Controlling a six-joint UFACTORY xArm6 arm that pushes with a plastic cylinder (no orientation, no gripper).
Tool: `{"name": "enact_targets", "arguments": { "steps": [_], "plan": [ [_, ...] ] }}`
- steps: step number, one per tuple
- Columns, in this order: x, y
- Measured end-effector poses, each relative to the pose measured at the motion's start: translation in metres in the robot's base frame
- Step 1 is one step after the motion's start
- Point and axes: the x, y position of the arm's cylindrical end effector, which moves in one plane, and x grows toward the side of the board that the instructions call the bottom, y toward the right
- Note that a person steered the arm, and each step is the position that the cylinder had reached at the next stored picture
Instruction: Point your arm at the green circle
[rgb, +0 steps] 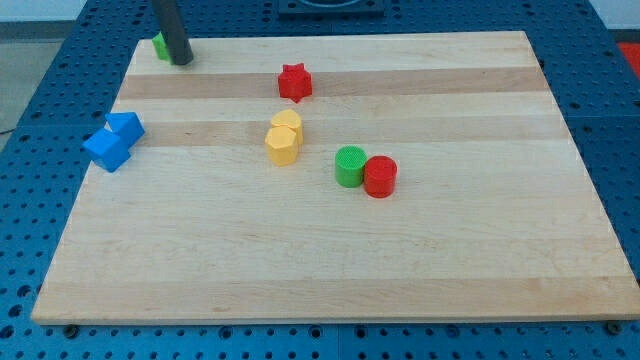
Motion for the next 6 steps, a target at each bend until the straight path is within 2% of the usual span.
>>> {"name": "enact_targets", "arguments": {
  "steps": [2,3,5,6],
  "plan": [
    [0.060,0.056],
    [0.066,0.086],
    [0.010,0.125],
    [0.021,0.213]
  ]
}}
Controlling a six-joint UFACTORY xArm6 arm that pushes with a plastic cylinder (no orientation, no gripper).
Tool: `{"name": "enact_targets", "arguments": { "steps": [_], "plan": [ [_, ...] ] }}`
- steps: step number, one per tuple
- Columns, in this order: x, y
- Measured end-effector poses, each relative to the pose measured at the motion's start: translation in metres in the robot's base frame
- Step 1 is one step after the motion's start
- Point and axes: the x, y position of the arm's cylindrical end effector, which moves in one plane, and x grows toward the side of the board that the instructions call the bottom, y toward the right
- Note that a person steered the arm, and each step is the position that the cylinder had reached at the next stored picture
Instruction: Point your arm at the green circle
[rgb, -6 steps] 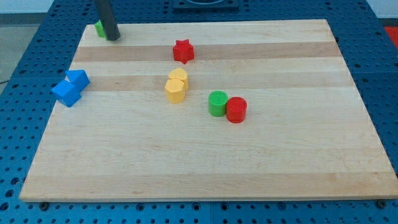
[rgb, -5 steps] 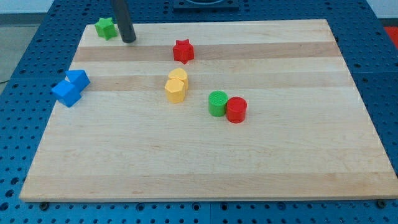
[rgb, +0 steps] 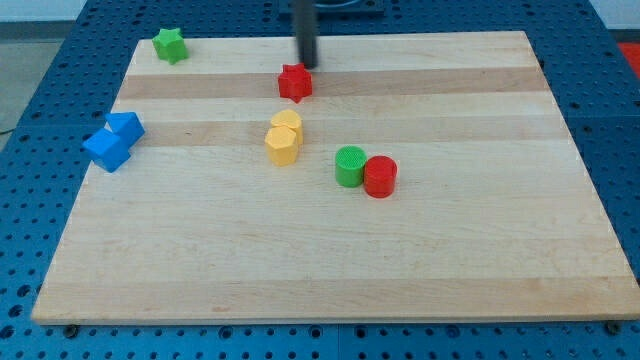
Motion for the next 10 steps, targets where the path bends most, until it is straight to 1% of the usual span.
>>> {"name": "enact_targets", "arguments": {
  "steps": [1,2,3,4,5,6,7,8,10],
  "plan": [
    [0.056,0.070],
    [0.116,0.079],
    [0.176,0.127],
    [0.245,0.152],
    [0.286,0.107],
    [0.285,0.034],
    [0.261,-0.012],
    [0.235,-0.023],
    [0.170,0.005]
  ]
}}
